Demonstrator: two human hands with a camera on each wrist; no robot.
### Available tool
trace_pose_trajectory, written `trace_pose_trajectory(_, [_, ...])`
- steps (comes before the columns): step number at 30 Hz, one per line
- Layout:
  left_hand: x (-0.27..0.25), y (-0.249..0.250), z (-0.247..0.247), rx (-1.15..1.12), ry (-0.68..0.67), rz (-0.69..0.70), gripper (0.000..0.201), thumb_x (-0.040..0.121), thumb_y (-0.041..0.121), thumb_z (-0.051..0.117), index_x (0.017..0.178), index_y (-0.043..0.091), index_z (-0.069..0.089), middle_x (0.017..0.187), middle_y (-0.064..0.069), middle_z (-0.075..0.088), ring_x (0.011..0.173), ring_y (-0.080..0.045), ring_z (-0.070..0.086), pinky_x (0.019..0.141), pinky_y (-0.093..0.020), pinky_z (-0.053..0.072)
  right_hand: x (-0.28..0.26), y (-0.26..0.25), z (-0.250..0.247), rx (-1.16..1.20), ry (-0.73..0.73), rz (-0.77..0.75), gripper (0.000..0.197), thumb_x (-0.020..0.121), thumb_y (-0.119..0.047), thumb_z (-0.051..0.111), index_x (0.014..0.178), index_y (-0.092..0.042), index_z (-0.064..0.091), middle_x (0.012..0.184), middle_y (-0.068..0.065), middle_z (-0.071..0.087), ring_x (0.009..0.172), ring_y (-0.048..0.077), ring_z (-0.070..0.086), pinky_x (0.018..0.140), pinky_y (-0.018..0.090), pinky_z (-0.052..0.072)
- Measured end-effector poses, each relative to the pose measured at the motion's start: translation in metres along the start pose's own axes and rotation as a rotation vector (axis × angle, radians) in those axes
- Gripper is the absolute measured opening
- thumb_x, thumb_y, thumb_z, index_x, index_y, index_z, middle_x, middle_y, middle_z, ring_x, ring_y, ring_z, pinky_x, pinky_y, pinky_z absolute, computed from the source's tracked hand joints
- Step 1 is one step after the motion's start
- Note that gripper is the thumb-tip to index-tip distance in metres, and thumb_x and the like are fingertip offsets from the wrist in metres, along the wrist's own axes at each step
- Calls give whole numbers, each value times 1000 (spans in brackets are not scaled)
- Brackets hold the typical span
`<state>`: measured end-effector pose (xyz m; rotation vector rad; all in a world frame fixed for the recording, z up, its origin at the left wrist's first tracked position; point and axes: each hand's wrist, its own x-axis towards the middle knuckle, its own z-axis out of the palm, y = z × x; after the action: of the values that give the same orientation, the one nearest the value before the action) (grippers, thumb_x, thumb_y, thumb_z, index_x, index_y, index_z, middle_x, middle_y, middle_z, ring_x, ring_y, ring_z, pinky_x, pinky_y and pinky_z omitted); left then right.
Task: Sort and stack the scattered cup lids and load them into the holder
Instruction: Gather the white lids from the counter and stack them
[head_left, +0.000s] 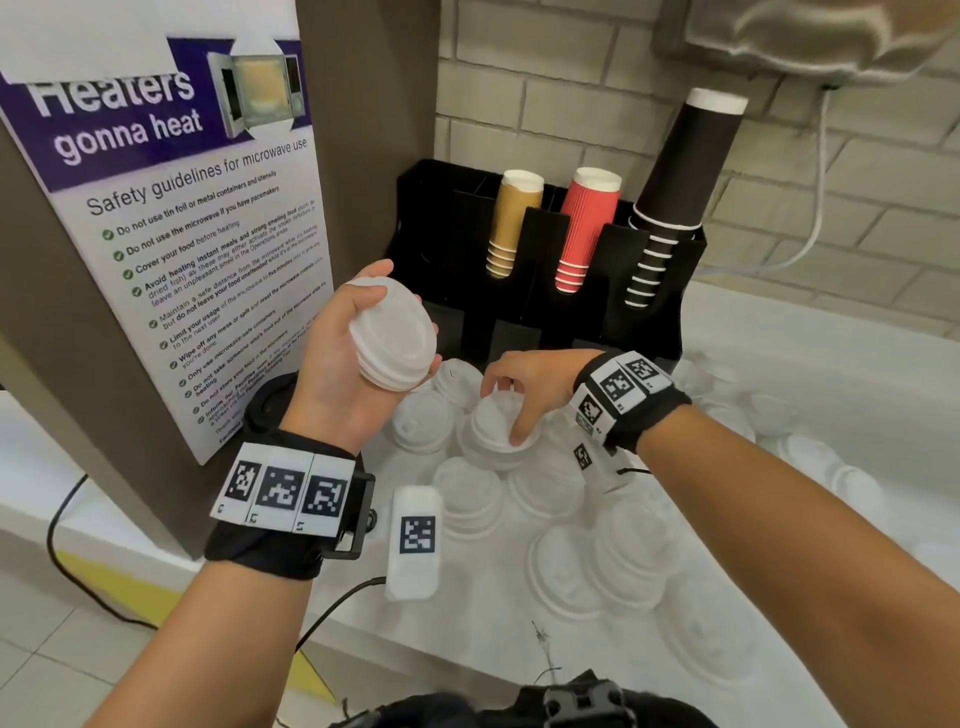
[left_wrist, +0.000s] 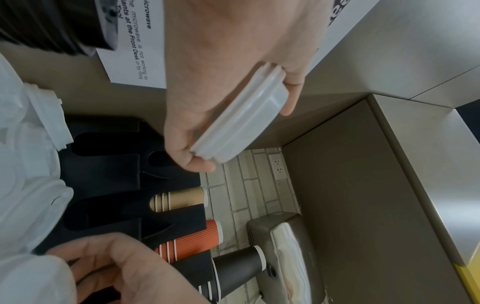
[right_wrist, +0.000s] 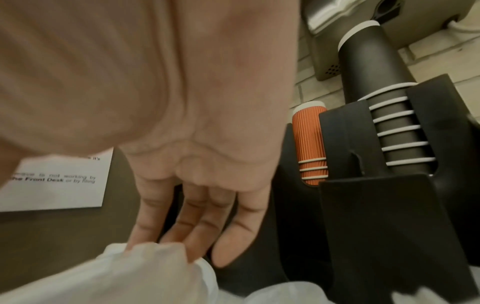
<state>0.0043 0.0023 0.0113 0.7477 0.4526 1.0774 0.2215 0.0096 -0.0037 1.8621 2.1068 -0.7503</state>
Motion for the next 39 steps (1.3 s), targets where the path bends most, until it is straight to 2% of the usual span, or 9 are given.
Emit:
trace_pose_trajectory(4, [3,-1,1,-10,-5,-2,29,88,25,48,116,27,56,97,-8,58,87,-27,58,72,-37,49,1,5,-1,-41,76,46,62,73,-30,80,128,-24,50,121,0,44,110,20,49,83,28,46])
trace_pose_trajectory(9, [4,-2,2,0,-6,-15,27,89,26,47,114,29,57,98,-7,58,92,-28,55,73,-38,48,3,0,-5,-253,288,123,80,76,-35,77,143,-21,37,138,9,35,128,30,34,99,43,38])
trace_pose_trajectory(15, [4,-2,8,-14,-23,-37,35,83,27,51,118,26,55,102,-11,55,92,-28,55,72,-38,46,20,-21,19,-283,-39,133,104,55,-53,86,139,-38,29,135,1,38,124,27,35,104,46,37])
trace_pose_trajectory(19, [3,0,9,-14,-44,-57,45,74,28,57,119,25,54,108,-14,51,99,-30,51,74,-36,46,30,-25,26,-412,-55,105,110,53,-53,87,141,-43,21,135,1,39,126,26,33,103,46,35])
trace_pose_trajectory(24, [1,0,9,-13,-39,-36,31,72,27,56,101,18,54,92,-8,54,98,-28,49,79,-30,42,28,-22,28,-425,-69,82,94,66,-45,81,141,-42,24,128,1,42,119,24,35,95,41,39])
trace_pose_trajectory(29, [-1,-1,8,6,-37,12,38,73,25,56,110,17,51,94,-5,52,85,-20,52,78,-31,42,17,-25,24,-194,40,-52,63,84,-31,68,139,-20,40,120,5,58,92,15,50,78,27,44])
trace_pose_trajectory(33, [-1,-2,6,18,-27,14,41,73,25,55,113,18,53,97,-3,52,85,-19,51,74,-30,43,8,-25,11,-80,173,-105,42,92,-18,56,134,-16,48,107,2,57,90,13,49,78,24,41])
trace_pose_trajectory(36, [-1,-7,6,82,4,-17,37,73,28,57,110,22,58,94,1,53,81,-15,51,65,-27,45,-4,-18,-9,106,317,-136,29,94,-9,45,118,-12,61,100,-4,55,92,10,51,79,20,40])
trace_pose_trajectory(39, [-1,-18,10,173,73,-75,13,86,28,59,98,24,59,88,5,55,78,-11,53,64,-27,42,-19,-16,-26,446,364,-192,28,89,-2,42,80,-14,66,81,-6,59,78,8,55,72,21,43])
